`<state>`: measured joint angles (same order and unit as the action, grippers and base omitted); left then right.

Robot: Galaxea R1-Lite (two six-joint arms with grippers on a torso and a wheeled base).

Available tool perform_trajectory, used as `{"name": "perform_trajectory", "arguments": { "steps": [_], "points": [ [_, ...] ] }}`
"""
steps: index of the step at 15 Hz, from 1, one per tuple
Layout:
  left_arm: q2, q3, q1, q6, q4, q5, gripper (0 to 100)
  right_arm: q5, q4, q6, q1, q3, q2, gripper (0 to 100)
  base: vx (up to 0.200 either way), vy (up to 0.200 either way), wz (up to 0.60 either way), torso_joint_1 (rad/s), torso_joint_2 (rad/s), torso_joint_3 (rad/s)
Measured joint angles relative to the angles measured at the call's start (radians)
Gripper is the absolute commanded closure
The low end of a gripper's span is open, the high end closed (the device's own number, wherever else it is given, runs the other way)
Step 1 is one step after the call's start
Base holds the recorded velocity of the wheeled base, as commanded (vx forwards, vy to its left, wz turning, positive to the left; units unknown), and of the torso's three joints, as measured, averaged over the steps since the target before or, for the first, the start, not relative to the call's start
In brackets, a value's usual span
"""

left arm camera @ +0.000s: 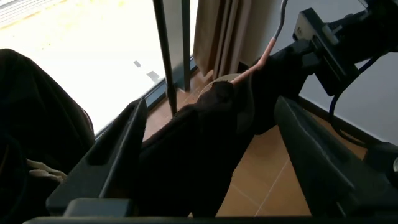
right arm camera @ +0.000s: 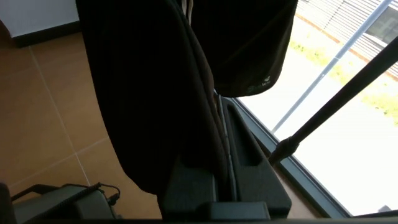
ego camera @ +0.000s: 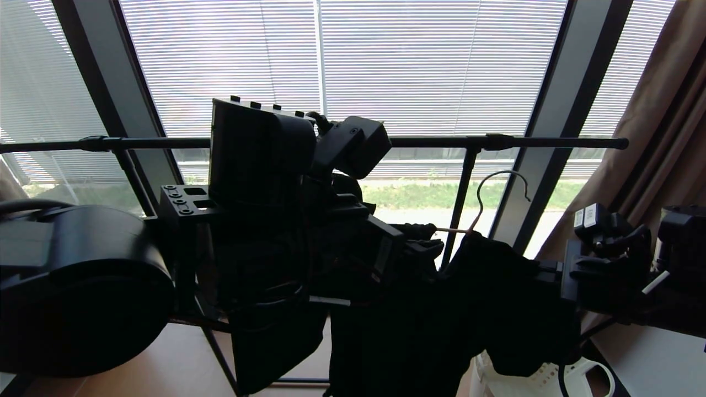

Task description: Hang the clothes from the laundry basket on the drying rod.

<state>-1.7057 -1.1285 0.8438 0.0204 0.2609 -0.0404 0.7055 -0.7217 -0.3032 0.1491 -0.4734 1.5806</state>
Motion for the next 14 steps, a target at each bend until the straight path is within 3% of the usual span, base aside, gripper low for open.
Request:
{"name": "perform_trajectory", "arguments": {
  "steps": [4,7,11,14],
  "points": [
    [0.067,0.084,-0.023,0.007,0.036,0.001,0,0.007,-0.001,0.001,-0.026,-0.006,0.002,100,0.000,0.000,0.00,0.000,0.00,0.000],
    [0.151,0.179,-0.131,0.070,0.038,-0.037,0,0.058,-0.002,0.000,-0.058,-0.007,0.002,100,0.000,0.000,0.00,0.000,0.00,0.000],
    [0.245,0.307,-0.339,0.146,0.041,-0.318,0,0.170,-0.002,-0.003,-0.114,-0.003,0.001,100,0.000,0.000,0.00,0.000,0.00,0.000],
    [0.273,0.378,-0.427,0.176,0.054,-0.479,0,0.294,-0.003,-0.001,-0.144,0.000,-0.001,100,0.000,0.000,0.00,0.000,0.00,0.000]
  ]
}}
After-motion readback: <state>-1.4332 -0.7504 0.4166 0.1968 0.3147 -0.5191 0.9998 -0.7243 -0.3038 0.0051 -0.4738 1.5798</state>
